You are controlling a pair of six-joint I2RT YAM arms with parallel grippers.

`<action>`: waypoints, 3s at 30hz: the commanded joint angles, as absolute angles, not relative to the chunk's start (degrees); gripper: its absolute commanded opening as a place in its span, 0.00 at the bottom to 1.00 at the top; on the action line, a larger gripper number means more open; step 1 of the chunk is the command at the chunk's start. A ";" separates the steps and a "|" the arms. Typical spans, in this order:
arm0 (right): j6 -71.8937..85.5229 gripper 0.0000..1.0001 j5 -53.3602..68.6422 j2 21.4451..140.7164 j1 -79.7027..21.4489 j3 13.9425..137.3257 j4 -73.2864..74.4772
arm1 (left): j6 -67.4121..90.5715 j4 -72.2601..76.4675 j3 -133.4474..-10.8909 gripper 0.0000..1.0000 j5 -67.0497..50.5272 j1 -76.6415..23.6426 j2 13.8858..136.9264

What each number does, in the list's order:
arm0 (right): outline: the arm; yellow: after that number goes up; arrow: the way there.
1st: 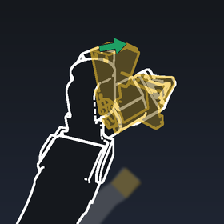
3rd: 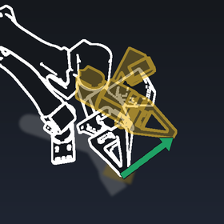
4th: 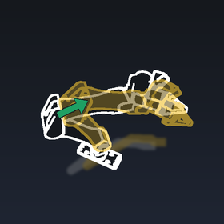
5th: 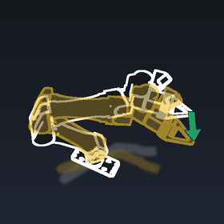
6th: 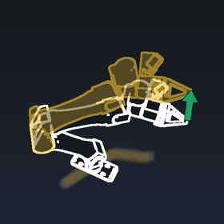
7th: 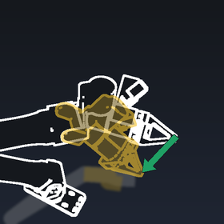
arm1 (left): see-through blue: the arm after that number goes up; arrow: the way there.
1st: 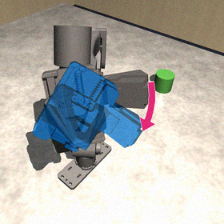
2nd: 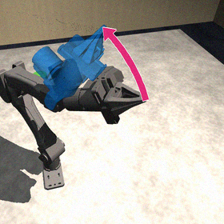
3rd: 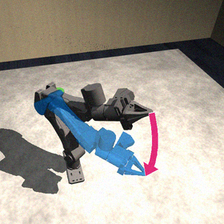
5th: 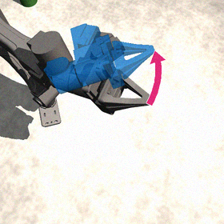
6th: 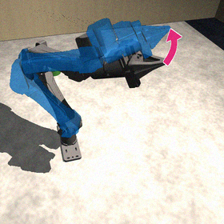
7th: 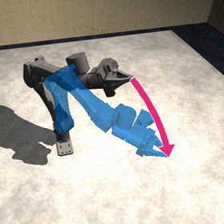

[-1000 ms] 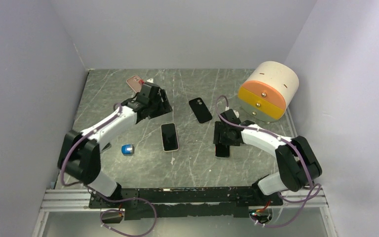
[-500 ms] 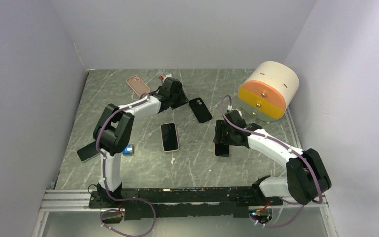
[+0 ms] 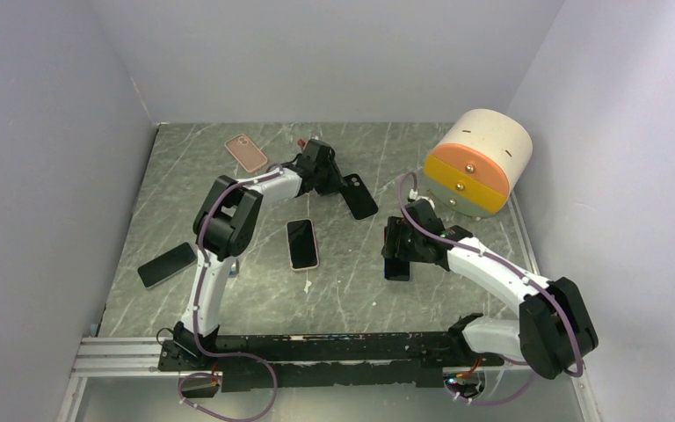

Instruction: Put the phone into the phone case

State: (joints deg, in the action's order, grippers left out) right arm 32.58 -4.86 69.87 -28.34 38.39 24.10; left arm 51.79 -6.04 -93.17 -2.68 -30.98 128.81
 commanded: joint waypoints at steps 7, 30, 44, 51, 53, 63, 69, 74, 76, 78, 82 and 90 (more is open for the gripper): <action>32.93 0.42 -5.71 65.55 -28.41 37.98 22.85 | 51.68 -11.50 -95.49 0.35 -7.79 -31.80 131.93; 33.58 0.40 -2.62 61.86 -28.39 38.51 21.98 | 44.33 -17.74 -88.16 0.03 -11.97 -31.80 119.72; 36.06 0.38 -0.26 61.33 -28.55 37.21 19.39 | 46.18 -25.24 -73.03 0.03 -6.73 -38.90 107.66; 37.99 0.37 2.28 63.50 -28.56 37.31 17.49 | 48.74 -24.46 -70.45 0.19 -7.43 -39.90 105.74; 38.60 0.37 2.50 64.14 -28.70 37.71 17.13 | 50.01 -22.62 -68.85 0.24 -10.18 -39.82 105.60; 40.87 0.36 2.52 67.43 -31.17 40.61 16.27 | 53.46 -9.42 -60.70 0.44 -25.40 -33.06 101.26; 43.71 0.35 1.90 70.16 -34.77 41.84 14.39 | 50.91 -9.67 -58.98 0.48 -32.02 -24.39 97.68; 45.95 0.34 0.91 73.70 -37.64 43.95 11.76 | 44.77 -16.05 -61.37 0.56 -34.19 -18.51 94.84; 46.32 0.34 0.24 75.63 -38.82 44.71 10.64 | 43.36 -18.45 -62.56 0.60 -36.30 -16.02 93.64; 46.24 0.34 -1.13 77.12 -40.20 45.70 9.98 | 41.55 -22.30 -64.61 0.79 -37.81 -13.89 92.35; 46.85 0.34 -3.69 79.89 -42.26 47.25 9.17 | 33.20 -32.81 -69.28 0.89 -34.67 -11.87 89.08; 47.23 0.33 -6.45 83.92 -43.53 48.52 6.91 | 23.62 -41.62 -68.70 0.94 -18.37 -11.43 83.57</action>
State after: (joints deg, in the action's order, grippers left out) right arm 46.24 -3.42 83.68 -43.09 45.32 11.77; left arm 30.46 -35.18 -68.82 -26.92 -11.49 85.78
